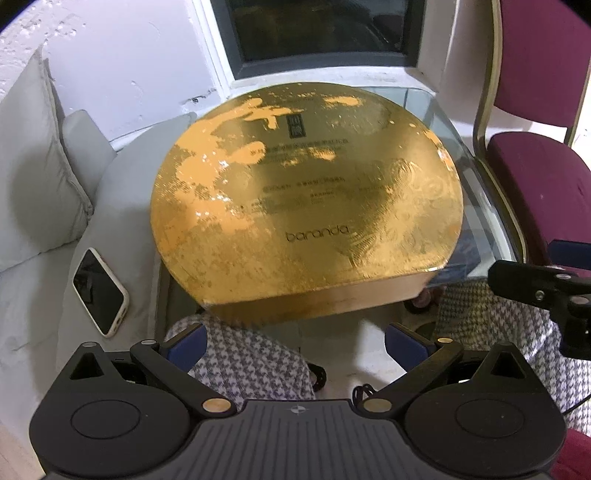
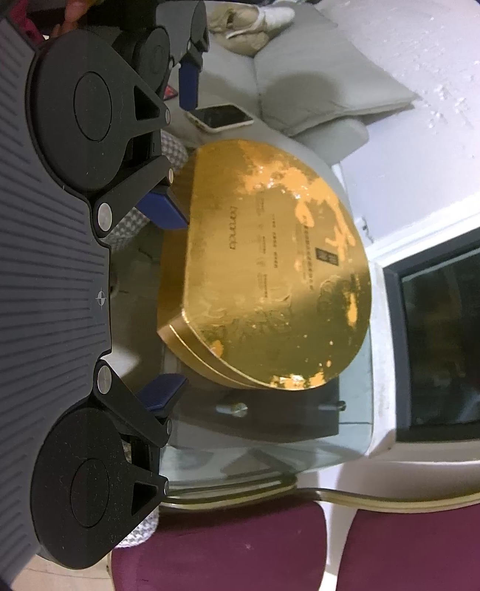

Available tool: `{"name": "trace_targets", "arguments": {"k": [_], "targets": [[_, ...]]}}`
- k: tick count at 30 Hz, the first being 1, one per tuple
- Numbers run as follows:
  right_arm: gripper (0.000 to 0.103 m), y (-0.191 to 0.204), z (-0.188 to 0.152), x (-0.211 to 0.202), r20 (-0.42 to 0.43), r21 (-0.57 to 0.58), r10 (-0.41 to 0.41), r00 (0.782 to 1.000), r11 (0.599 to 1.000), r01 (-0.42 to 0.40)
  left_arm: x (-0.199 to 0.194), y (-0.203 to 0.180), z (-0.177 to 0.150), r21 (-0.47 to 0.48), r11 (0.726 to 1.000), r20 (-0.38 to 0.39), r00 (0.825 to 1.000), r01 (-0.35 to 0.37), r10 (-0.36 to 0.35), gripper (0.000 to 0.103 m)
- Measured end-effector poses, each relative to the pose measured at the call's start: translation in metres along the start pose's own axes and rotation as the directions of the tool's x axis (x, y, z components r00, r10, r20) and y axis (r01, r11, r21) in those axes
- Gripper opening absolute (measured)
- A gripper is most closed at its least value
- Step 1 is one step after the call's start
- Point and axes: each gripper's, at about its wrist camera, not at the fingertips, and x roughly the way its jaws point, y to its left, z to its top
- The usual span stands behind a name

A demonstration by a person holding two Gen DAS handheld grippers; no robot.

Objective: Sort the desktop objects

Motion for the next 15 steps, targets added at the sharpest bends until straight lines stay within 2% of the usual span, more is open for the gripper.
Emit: {"name": "trace_targets", "arguments": {"k": [15], "targets": [[0.089, -0.0022, -0.0080, 0.0015, -0.013, -0.001, 0.009, 1.000, 1.000, -0.009, 0.0006, -0.0073, -0.0048, 0.010, 1.000, -0.010, 1.000, 0.009, -0.009, 0.102]]}}
